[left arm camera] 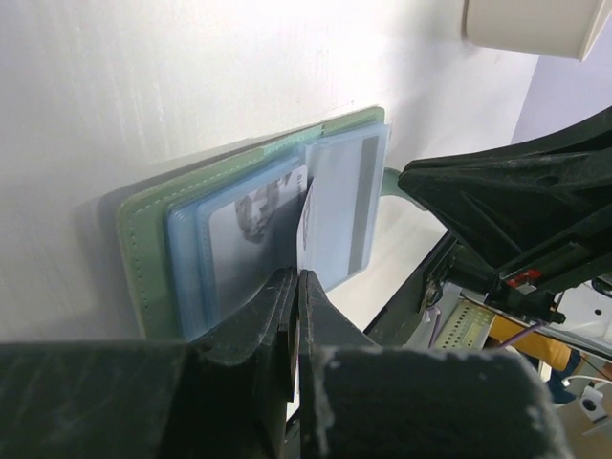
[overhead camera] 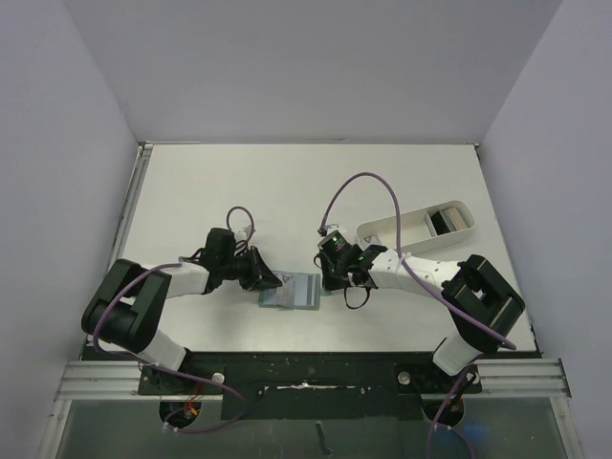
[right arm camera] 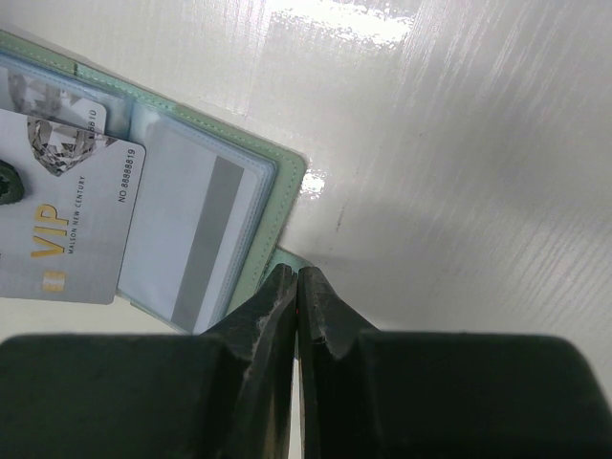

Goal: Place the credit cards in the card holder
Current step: Insert the credit card into the card holder.

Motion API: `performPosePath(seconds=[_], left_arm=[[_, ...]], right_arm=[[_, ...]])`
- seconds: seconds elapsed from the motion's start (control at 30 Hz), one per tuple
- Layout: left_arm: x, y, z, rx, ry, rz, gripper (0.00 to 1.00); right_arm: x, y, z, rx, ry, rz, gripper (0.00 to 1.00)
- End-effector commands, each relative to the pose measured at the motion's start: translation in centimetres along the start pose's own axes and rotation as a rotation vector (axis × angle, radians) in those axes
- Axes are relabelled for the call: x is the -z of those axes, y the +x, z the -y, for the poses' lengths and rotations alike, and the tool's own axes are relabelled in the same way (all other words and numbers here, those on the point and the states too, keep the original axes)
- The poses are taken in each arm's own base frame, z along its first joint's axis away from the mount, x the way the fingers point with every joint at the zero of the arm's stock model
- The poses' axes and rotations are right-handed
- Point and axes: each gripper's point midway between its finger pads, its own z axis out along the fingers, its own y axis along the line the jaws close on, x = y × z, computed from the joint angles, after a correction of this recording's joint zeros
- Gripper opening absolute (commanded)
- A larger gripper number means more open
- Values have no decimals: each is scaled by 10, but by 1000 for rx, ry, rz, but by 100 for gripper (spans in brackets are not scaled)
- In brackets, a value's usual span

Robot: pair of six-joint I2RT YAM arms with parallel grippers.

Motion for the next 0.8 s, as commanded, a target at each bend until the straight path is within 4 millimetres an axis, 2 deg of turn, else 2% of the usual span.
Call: performPosePath(seconds=[0.0, 0.5, 0.63, 0.77], left_arm=[[-3, -15, 21, -42, 82, 38, 0], [-11, -17, 12, -13, 54, 33, 0], [-13, -19, 2, 7, -9, 36, 0], [-10, -17, 2, 26, -27, 27, 0]], right_arm=[[5, -12, -8, 2, -28, 54, 4], [6, -12, -7, 7, -27, 56, 4], [7, -14, -8, 6, -28, 58, 4], [7, -13, -7, 7, -25, 58, 4]])
